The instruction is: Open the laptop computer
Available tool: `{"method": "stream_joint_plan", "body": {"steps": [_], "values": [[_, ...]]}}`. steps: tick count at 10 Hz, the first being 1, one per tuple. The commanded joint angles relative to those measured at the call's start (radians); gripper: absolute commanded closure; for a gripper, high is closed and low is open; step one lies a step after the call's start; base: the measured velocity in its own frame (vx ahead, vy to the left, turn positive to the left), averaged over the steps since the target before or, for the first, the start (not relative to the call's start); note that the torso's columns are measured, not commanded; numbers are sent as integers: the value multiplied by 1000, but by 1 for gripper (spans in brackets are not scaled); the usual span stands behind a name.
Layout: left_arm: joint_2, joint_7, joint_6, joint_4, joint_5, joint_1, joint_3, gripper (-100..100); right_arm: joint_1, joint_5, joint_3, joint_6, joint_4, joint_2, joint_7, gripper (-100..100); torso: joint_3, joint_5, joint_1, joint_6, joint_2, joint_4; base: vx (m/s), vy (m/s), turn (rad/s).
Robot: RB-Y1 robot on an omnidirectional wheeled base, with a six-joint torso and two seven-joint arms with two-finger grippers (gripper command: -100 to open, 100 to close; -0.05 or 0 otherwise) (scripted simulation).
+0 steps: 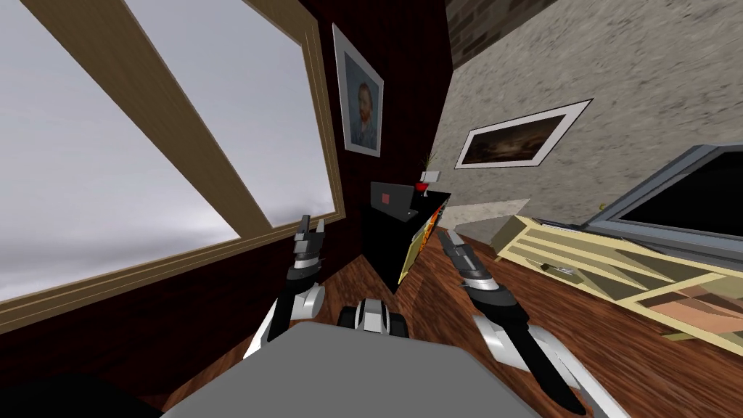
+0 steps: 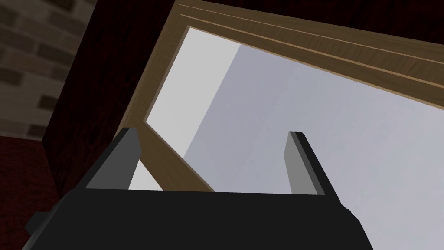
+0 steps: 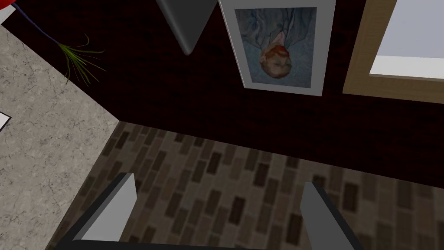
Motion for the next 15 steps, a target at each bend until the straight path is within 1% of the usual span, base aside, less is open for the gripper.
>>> {"method": "stream_joint_plan", "body": {"steps": [1, 2, 3, 4, 5, 6, 7, 8, 9, 10, 11, 12, 13, 14, 15], "values": [[0, 0, 0, 0, 0, 0, 0, 0, 1, 21, -51, -3, 14, -58, 73, -100, 0, 0, -1, 0, 0, 0, -4, 61, 60], [0, 0, 0, 0, 0, 0, 0, 0, 1, 21, -51, -3, 14, -58, 82, -100, 1, 0, -1, 0, 1, 0, -3, 45, 49], [0, 0, 0, 0, 0, 0, 0, 0, 0, 35, -84, -4, 24, -96, 120, -100, 1, -1, -2, 0, 1, 0, -8, 50, 82], [0, 0, 0, 0, 0, 0, 0, 0, 0, 35, -84, -4, 24, -96, 126, -100, 1, 0, -1, 0, 1, 0, -1, 41, 38], [0, 0, 0, 0, 0, 0, 0, 0, -1, 49, -117, -6, 35, -134, 165, -100, 0, 0, -1, 0, 0, 0, 6, 46, 82], [0, 0, 0, 0, 0, 0, 0, 0, -1, 49, -117, -6, 35, -134, 172, -100, 0, 0, -1, 0, 0, 0, 2, 43, 48], [0, 0, 0, 0, 0, 0, 0, 0, -1, 63, -150, -8, 46, -173, 210, -100, 0, 0, -1, 0, 0, 0, 5, 56, 68], [0, 0, 0, 0, 0, 0, 0, 0, -1, 63, -150, -8, 46, -173, 218, -100, 0, 0, 0, 0, 0, 0, 6, 45, 48], [0, 0, 0, 0, 0, 0, 0, 0, -1, 77, -182, -9, 58, -213, 256, -100, 0, 0, -1, 0, 0, 0, 10, 49, 101], [0, 0, 0, 0, 0, 0, 0, 0, -1, 77, -182, -9, 58, -213, 265, -100, 0, 0, -1, 0, 0, 0, 8, 38, 42], [0, 0, 0, 0, 0, 0, 0, 0, -1, 91, -213, -11, 70, -253, 302, -100, 0, 0, -2, 0, 1, 0, 7, 40, 68], [0, 0, 0, 0, 0, 0, 0, 0, -1, 91, -213, -11, 70, -253, 312, -100, 0, 0, -1, 0, 1, 0, 6, 31, 55], [0, 0, 0, 0, 0, 0, 0, 0, -1, 105, -243, -13, 83, -293, 350, -100, 1, 0, -1, 0, 1, 0, 7, 32, 99], [0, 0, 0, 0, 0, 0, 0, 0, -1, 105, -243, -13, 83, -293, 359, -100, 0, 0, -1, 0, 1, 0, 9, 24, 45], [0, 0, 0, 0, 0, 0, 0, 0, 0, 119, -272, -15, 97, -334, 397, -100, 0, 0, -1, 1, 1, 0, 18, 22, 87]]}}
